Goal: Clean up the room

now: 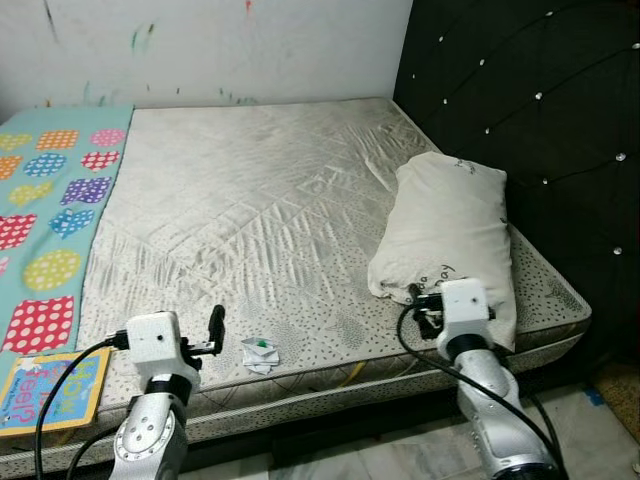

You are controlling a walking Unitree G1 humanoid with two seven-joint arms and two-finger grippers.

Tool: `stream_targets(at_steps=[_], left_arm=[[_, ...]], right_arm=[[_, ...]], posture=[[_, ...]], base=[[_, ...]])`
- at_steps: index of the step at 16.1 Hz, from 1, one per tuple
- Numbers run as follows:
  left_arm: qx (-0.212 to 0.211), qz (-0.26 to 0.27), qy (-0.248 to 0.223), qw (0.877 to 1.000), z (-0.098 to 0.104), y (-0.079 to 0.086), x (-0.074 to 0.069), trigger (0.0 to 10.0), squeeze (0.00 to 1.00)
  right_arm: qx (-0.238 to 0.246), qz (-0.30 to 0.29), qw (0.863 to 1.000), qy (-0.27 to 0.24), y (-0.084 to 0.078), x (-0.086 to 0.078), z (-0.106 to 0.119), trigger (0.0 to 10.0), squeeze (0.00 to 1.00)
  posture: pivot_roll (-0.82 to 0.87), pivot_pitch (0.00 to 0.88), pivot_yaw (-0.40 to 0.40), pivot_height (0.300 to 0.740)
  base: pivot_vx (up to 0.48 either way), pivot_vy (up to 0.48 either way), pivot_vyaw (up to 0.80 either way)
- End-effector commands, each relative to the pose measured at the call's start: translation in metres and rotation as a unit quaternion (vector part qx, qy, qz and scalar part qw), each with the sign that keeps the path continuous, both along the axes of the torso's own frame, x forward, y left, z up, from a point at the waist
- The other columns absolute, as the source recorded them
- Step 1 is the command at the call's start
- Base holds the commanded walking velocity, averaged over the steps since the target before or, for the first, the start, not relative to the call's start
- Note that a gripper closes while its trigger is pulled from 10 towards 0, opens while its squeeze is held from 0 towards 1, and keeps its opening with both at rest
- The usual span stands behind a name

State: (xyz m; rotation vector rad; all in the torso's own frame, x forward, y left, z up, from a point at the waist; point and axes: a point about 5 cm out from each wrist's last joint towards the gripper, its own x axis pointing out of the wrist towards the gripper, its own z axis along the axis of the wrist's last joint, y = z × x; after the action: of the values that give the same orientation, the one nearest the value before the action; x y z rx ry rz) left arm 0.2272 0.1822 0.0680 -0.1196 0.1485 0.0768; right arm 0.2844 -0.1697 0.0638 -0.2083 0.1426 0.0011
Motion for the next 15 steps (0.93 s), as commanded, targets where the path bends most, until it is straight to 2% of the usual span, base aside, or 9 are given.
stream_targets(at_steps=[1, 15], left_arm=[[0.003, 0.005, 0.003, 1.0, 0.0001, 0.0, -0.0001, 10.0, 0.0], [0.01, 0.007, -0.001, 1.0, 0.0019, 0.0005, 0.0053, 10.0, 0.0]], right_arm=[[-0.004, -0.008, 1.0, 0.01, -0.0045, -0.001, -0.003, 10.0, 0.0], [0.002, 0.001, 1.0, 0.01, 0.0002, 0.0078, -0.0038, 10.0, 0.0]], posture=[[-0.03, 0.0, -0.045, 0.74], [-0.01, 0.0, -0.054, 0.74]], base=[[0.0, 0.0, 0.0], [0.0, 0.0, 0.0]])
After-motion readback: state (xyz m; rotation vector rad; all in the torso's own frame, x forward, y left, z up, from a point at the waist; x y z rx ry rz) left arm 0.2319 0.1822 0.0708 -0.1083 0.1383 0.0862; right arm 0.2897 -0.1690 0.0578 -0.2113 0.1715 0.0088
